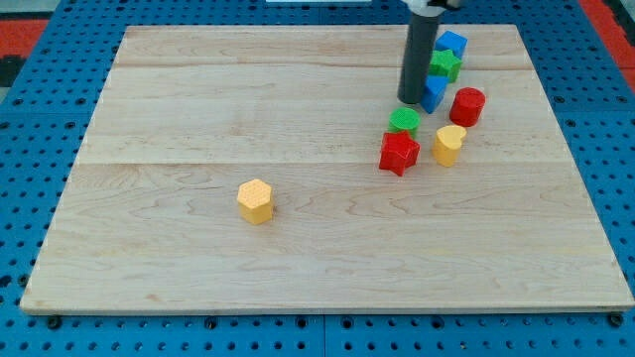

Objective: Push green circle closer to red circle

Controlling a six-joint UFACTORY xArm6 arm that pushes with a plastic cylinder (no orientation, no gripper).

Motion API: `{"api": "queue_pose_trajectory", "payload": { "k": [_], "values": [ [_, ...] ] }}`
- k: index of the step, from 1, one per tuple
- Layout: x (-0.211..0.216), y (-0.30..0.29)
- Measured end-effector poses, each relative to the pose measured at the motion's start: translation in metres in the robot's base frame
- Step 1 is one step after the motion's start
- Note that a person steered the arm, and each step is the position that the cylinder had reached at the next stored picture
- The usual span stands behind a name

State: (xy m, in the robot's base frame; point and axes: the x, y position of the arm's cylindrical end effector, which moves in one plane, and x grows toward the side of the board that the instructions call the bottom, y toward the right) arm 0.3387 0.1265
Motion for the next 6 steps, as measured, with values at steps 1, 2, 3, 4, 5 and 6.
{"api": "queue_pose_trajectory", "payload": {
  "k": [1, 2, 3, 4, 5, 6],
  "values": [
    [0.0, 0.03],
    [0.0, 0.03],
    [0.006, -0.015],
    [0.007, -0.083],
    [0.035, -0.096],
    [0.055, -0.071]
  ]
}}
